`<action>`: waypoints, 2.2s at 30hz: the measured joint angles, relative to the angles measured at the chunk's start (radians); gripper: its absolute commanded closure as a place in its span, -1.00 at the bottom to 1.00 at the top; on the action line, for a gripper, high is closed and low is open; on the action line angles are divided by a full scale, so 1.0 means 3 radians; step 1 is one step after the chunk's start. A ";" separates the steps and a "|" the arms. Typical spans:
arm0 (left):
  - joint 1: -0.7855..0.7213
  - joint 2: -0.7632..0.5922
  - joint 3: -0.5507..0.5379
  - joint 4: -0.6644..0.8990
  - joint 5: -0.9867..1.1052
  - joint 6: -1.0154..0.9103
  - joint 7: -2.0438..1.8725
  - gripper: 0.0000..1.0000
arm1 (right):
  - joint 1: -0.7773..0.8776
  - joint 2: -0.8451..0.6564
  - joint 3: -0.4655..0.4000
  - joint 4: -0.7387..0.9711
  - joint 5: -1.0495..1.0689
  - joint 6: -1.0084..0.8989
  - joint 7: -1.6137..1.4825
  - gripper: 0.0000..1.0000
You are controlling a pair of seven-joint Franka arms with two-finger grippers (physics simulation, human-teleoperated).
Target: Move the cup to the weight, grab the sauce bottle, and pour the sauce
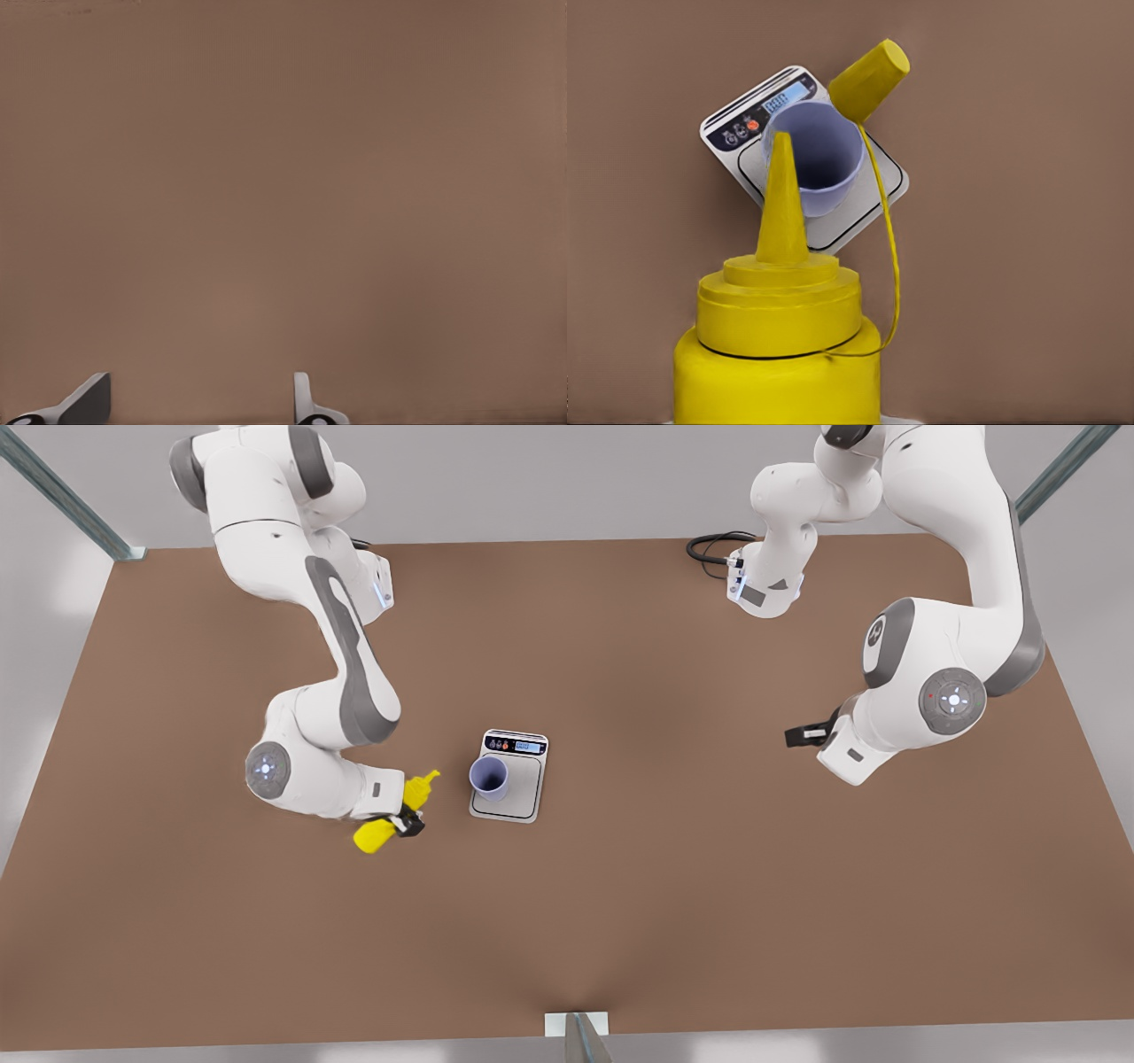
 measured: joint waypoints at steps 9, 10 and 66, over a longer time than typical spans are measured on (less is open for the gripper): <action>-0.0002 0.0001 0.0000 0.0000 -0.0003 -0.0005 0.0284 -1.00 | 0.0357 0.0045 0.0018 0.0012 -0.1373 0.0385 0.1645 0.14; -0.0002 0.0001 0.0000 -0.0001 -0.0003 -0.0006 0.0307 -1.00 | 0.0429 0.0045 0.0018 0.0001 -0.1503 0.0391 0.1814 0.14; -0.0067 0.0046 -0.0051 0.0237 -0.0026 -0.0181 0.0690 -1.00 | -0.1035 0.0294 0.0030 -0.0286 0.1373 -0.0684 0.2778 0.14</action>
